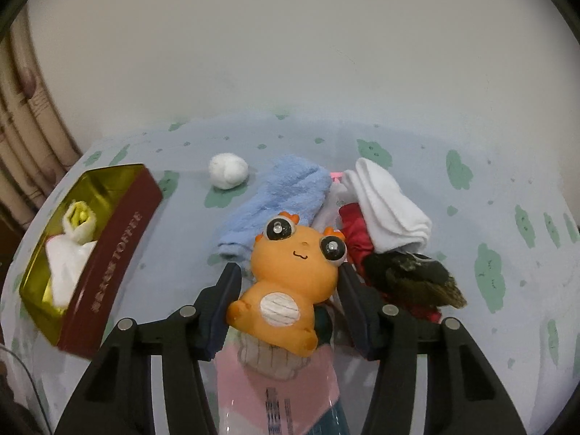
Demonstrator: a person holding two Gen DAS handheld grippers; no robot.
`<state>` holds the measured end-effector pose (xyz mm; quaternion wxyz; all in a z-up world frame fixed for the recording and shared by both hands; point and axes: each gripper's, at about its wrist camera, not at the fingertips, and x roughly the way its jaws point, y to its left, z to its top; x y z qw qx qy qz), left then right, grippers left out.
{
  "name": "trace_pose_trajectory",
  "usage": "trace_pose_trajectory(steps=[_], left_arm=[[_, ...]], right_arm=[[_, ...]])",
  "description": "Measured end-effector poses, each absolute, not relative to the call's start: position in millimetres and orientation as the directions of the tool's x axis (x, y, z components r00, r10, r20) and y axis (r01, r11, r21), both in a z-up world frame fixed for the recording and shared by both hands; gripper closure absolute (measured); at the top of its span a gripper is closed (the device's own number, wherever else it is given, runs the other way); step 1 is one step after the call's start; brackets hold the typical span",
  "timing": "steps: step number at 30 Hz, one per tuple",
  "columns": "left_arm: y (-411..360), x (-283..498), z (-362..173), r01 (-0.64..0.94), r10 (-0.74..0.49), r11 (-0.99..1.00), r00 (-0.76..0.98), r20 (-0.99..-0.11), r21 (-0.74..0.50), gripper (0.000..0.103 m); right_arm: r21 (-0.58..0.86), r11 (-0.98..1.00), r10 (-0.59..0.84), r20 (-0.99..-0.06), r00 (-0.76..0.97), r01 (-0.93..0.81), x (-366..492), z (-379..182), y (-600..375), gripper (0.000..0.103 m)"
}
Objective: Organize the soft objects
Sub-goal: 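Grasp the orange plush toy with the right gripper and lift it, then grasp the pink wet-wipes pack with left gripper while right holds orange toy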
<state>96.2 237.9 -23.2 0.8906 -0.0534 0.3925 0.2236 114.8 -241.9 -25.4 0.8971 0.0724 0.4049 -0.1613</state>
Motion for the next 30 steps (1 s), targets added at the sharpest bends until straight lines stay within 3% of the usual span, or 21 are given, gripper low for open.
trace_pose_trajectory(steps=[3,5,15,24,30], left_arm=[[233.1,95.4,-21.9,-0.427,0.352,0.9,0.601,-0.718,0.084,0.049],[227.5,95.4,-21.6,-0.407,0.344,0.909,0.606,-0.717,0.092,0.049],[180.7,91.1,-14.4,-0.311,0.305,0.943,0.658,-0.689,0.12,0.049],[104.9,90.1,-12.1,-0.103,0.152,0.988,0.657,-0.738,0.111,0.049],[52.8,95.8,-10.0,0.068,-0.008,0.997,0.618,-0.786,0.042,0.049]], right_arm=[[0.004,0.94,-0.233,-0.724,0.649,0.342,102.0,-12.5,-238.6,0.057],[0.002,0.942,-0.234,-0.712,0.662,0.336,93.2,-6.3,-239.4,0.066],[0.001,0.939,-0.231,-0.736,0.636,0.343,32.6,-20.7,-270.2,0.066],[0.018,0.961,-0.165,-0.765,0.622,0.277,6.9,-36.6,-277.7,0.059],[0.017,0.971,-0.131,-0.799,0.587,0.24,10.0,-47.3,-280.9,0.054]])
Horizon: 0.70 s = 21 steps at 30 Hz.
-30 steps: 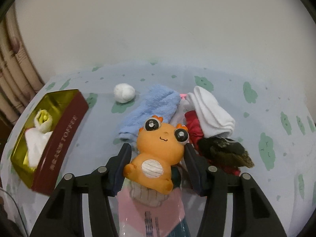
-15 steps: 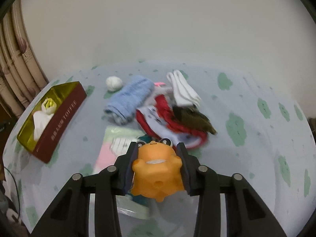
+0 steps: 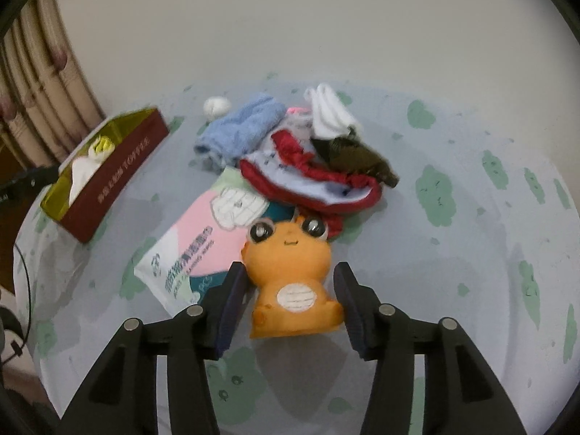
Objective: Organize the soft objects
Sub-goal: 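Grasp the pink wet-wipes pack with left gripper while right holds orange toy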
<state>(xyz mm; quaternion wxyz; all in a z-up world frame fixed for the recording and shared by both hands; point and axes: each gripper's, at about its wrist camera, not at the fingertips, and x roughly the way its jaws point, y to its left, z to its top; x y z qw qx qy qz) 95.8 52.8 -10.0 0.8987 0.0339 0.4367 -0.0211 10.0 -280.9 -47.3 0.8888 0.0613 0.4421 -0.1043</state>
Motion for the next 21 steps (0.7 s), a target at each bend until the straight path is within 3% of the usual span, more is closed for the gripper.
trace_pose_trajectory(steps=[7,15,18,21], left_arm=[[-7.7,106.4,-21.9,0.199,-0.102,0.98,0.538,-0.837,0.008,0.049],[-76.7,110.8,-40.8,0.331,-0.189,0.943,0.44,-0.878,-0.037,0.049],[-99.1,117.8,-52.6,0.348,-0.227,0.933,0.373,-0.899,-0.091,0.037],[-116.0,121.2,-60.5,0.352,-0.23,0.93,0.339,-0.912,-0.104,0.033]], right_arm=[[-0.014,0.979,-0.132,-0.805,0.579,0.204,18.4,-57.9,-283.6,0.059],[-0.018,0.946,-0.213,-0.789,0.576,0.324,-17.2,-54.0,-315.1,0.06],[0.067,0.934,-0.168,-0.785,0.596,0.352,-28.7,-57.7,-328.4,0.06],[0.076,0.934,-0.16,-0.785,0.599,0.349,-28.0,-59.6,-328.2,0.059]])
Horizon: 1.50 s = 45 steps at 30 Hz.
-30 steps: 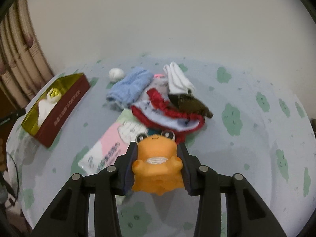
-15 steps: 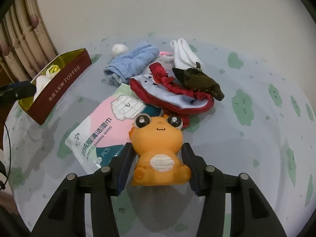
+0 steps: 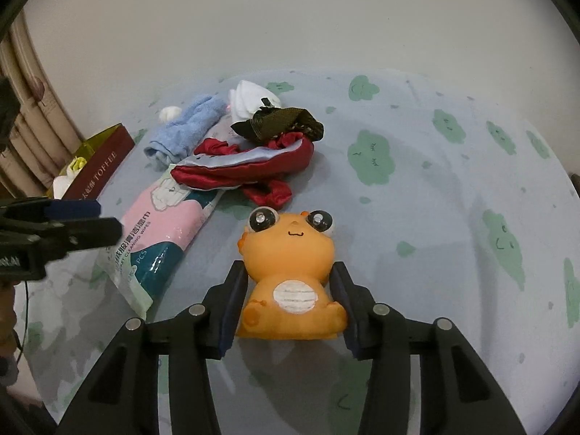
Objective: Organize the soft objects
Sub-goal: 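Grasp the pink wet-wipes pack with left gripper while right holds orange toy, then carry the pink wet-wipes pack with the left gripper over the tin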
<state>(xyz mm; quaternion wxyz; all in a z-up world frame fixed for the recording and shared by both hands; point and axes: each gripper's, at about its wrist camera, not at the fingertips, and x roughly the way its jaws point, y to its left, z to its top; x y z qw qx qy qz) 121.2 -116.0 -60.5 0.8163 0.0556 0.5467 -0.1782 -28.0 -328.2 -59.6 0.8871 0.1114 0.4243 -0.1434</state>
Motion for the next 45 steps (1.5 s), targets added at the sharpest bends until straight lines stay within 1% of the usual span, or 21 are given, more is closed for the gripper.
trace_pose_trajectory(steps=[2,7,9,14,17,19,22,25,26,27,28,29,34,40,45], left_arm=[[-123.0,125.4,-64.1,0.347,-0.214,0.933,0.329,-0.92,-0.093,0.033],[-135.5,134.9,-79.0,0.342,-0.17,0.938,0.315,-0.934,-0.056,0.032],[-140.9,138.4,-88.1,0.359,-0.158,0.933,0.302,-0.94,-0.042,0.026],[-150.2,139.2,-105.2,0.378,-0.115,0.926,0.341,-0.933,0.024,0.02],[-143.0,142.4,-111.2,0.364,-0.146,0.931,0.353,-0.924,-0.009,0.013],[-138.7,143.3,-110.8,0.358,-0.166,0.933,0.359,-0.919,-0.029,0.013],[-140.7,137.6,-111.5,0.385,-0.151,0.923,0.397,-0.905,0.015,0.01],[-136.0,140.5,-112.5,0.39,-0.177,0.921,0.38,-0.908,-0.016,0.012],[-134.7,140.1,-111.5,0.388,-0.177,0.922,0.379,-0.908,-0.018,0.015],[-134.4,138.9,-110.7,0.387,-0.176,0.922,0.383,-0.907,-0.015,0.02],[-132.1,135.1,-107.7,0.384,-0.179,0.923,0.396,-0.901,-0.014,0.029],[-130.1,133.4,-105.5,0.38,-0.172,0.925,0.401,-0.9,-0.007,0.031],[-117.7,130.9,-101.5,0.348,-0.169,0.937,0.398,-0.902,-0.022,0.034],[-96.7,124.3,-93.3,0.316,-0.174,0.948,0.396,-0.902,-0.044,0.034],[-93.4,116.9,-78.7,0.318,-0.137,0.948,0.465,-0.875,0.021,0.034]], right_arm=[[0.057,0.94,-0.166,-0.785,0.596,0.338,-26.9,-60.3,-326.4,0.059],[0.098,0.934,-0.14,-0.781,0.608,0.342,-30.7,-61.5,-332.1,0.058],[0.101,0.935,-0.136,-0.782,0.609,0.34,-30.9,-61.8,-332.1,0.058],[0.088,0.938,-0.145,-0.78,0.609,0.336,-30.4,-62.1,-330.9,0.058],[0.097,0.937,-0.138,-0.778,0.612,0.335,-30.3,-62.3,-331.8,0.058],[0.103,0.936,-0.135,-0.777,0.615,0.336,-31.5,-62.3,-332.6,0.058],[0.104,0.938,-0.129,-0.78,0.613,0.33,-30.6,-64.1,-331.6,0.058],[0.072,0.945,-0.144,-0.783,0.605,0.318,-28.1,-66.0,-325.4,0.057],[0.055,0.948,-0.154,-0.783,0.602,0.315,-27.0,-66.4,-322.2,0.057],[0.048,0.949,-0.158,-0.783,0.601,0.313,-26.2,-66.8,-320.5,0.057],[0.036,0.951,-0.165,-0.784,0.599,0.308,-25.2,-67.2,-318.2,0.057],[0.027,0.952,-0.17,-0.784,0.597,0.306,-24.5,-67.6,-316.9,0.057],[0.021,0.952,-0.175,-0.782,0.599,0.306,-24.4,-68.7,-316.3,0.057],[0.008,0.952,-0.186,-0.779,0.599,0.307,-24.0,-69.4,-314.0,0.057],[-0.01,0.95,-0.204,-0.775,0.598,0.311,-23.4,-70.5,-311.4,0.057]])
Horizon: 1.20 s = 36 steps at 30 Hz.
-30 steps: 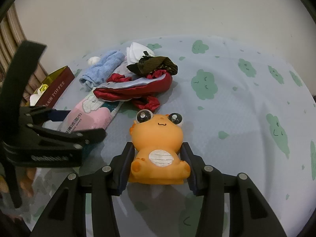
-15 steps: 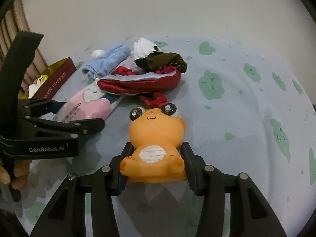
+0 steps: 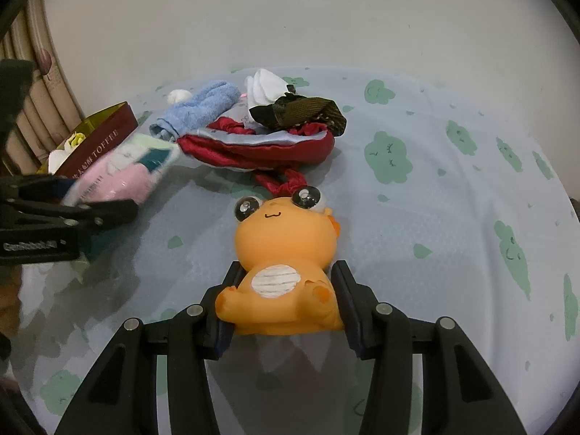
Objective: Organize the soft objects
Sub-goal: 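Carry the pink wet-wipes pack with the left gripper over the tin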
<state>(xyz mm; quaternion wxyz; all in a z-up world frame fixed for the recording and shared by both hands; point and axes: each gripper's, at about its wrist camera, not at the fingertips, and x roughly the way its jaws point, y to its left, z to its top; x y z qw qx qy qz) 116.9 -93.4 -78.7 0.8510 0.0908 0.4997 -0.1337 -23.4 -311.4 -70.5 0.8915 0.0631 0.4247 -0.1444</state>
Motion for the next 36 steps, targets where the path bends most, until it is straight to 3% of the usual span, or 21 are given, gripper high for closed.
trace_pose_trajectory(steps=[13,27,36], left_arm=[[-52.3,113.2,-34.7,0.265,-0.12,0.964,0.55,-0.826,0.037,0.034],[64.6,152.1,2.0,0.017,0.032,0.998,0.615,-0.788,0.054,0.034],[143.4,192.3,2.2,-0.109,0.105,0.993,0.577,-0.81,0.051,0.034]], right_arm=[[-0.038,0.949,-0.226,-0.773,0.593,0.312,-22.5,-71.9,-307.7,0.057],[-0.042,0.949,-0.229,-0.773,0.592,0.312,-22.1,-70.4,-305.9,0.057],[-0.045,0.949,-0.231,-0.773,0.591,0.313,-22.2,-69.6,-303.7,0.057]])
